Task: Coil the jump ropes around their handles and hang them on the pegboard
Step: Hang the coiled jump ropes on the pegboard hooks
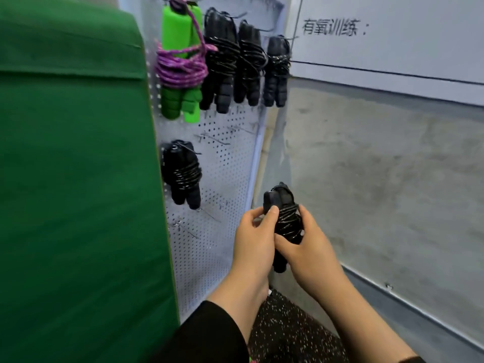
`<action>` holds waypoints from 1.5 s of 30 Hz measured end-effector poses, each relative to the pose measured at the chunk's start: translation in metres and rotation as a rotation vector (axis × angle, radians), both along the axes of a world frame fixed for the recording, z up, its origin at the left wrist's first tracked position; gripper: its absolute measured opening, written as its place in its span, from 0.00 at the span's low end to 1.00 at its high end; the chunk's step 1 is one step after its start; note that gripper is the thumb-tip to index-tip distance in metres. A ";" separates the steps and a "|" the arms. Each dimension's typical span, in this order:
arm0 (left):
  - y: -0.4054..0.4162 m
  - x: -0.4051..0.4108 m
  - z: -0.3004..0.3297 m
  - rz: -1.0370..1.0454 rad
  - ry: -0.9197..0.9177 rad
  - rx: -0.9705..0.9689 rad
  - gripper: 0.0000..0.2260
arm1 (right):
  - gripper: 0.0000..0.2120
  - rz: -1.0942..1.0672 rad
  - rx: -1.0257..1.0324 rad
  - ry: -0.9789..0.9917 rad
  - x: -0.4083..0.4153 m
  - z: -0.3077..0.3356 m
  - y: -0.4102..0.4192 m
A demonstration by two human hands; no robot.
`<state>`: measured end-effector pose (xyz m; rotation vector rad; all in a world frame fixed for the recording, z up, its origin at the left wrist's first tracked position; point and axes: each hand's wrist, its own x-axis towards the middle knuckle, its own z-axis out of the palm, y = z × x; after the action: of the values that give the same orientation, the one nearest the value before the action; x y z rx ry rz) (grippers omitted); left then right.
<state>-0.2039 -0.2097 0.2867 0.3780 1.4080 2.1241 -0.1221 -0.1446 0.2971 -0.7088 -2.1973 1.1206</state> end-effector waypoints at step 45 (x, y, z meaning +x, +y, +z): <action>-0.026 -0.072 0.040 0.191 -0.103 0.077 0.16 | 0.30 0.067 0.158 -0.182 -0.134 0.055 0.017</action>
<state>-0.2762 -0.2355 0.3264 0.1654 1.3537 2.3209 -0.2562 -0.1272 0.3524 -0.6961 -2.4479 0.9326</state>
